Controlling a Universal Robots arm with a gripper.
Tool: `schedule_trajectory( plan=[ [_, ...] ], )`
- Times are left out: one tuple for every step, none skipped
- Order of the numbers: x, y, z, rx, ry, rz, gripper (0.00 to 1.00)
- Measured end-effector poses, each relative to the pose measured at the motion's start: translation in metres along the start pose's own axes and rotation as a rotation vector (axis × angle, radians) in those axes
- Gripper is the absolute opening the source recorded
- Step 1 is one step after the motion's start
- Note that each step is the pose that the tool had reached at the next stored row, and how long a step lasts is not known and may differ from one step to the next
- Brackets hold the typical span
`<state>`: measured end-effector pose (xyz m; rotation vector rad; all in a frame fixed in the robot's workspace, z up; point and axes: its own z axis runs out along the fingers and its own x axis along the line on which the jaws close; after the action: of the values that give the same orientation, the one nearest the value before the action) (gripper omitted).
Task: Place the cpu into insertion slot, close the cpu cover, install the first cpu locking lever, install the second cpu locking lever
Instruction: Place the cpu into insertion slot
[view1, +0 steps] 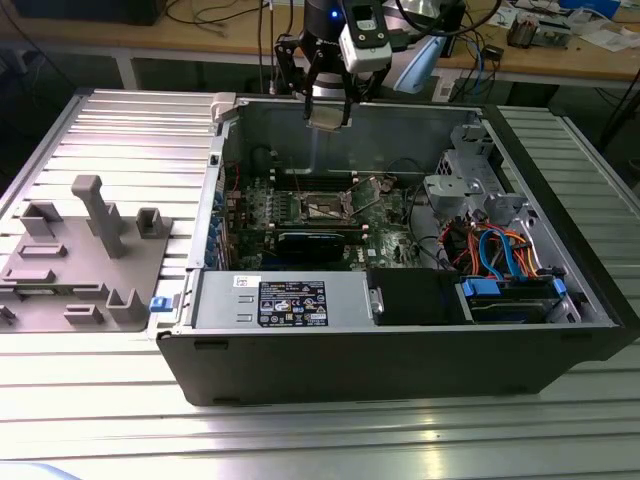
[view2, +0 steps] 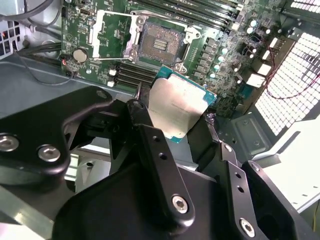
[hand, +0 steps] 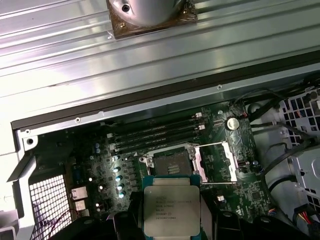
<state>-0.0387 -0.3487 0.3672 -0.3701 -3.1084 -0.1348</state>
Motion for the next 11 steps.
schedule_trajectory(
  plan=[
    [0.0000, 0.0000, 0.0000, 0.0004, -0.0010, 0.009, 0.54],
    [0.0000, 0.0000, 0.0001, 0.0008, -0.0023, 0.024, 0.54],
    [-0.0001, 0.0000, 0.0002, 0.0007, -0.0027, 0.030, 0.54],
    [-0.0001, 0.0000, 0.0003, 0.0007, -0.0032, 0.036, 0.54],
    [-0.0001, 0.0000, 0.0004, 0.0006, -0.0039, 0.043, 0.54],
    [-0.0001, -0.0001, 0.0006, 0.0005, -0.0043, 0.047, 0.54],
    [-0.0001, -0.0001, 0.0007, 0.0007, -0.0050, 0.055, 0.54],
    [-0.0001, -0.0001, 0.0008, 0.0006, -0.0059, 0.066, 0.54],
    [-0.0001, -0.0001, 0.0010, 0.0013, -0.0069, 0.073, 0.54],
    [-0.0001, -0.0001, 0.0011, 0.0025, -0.0076, 0.076, 0.54],
    [-0.0001, -0.0002, 0.0011, 0.0032, -0.0083, 0.083, 0.54]
  ],
)
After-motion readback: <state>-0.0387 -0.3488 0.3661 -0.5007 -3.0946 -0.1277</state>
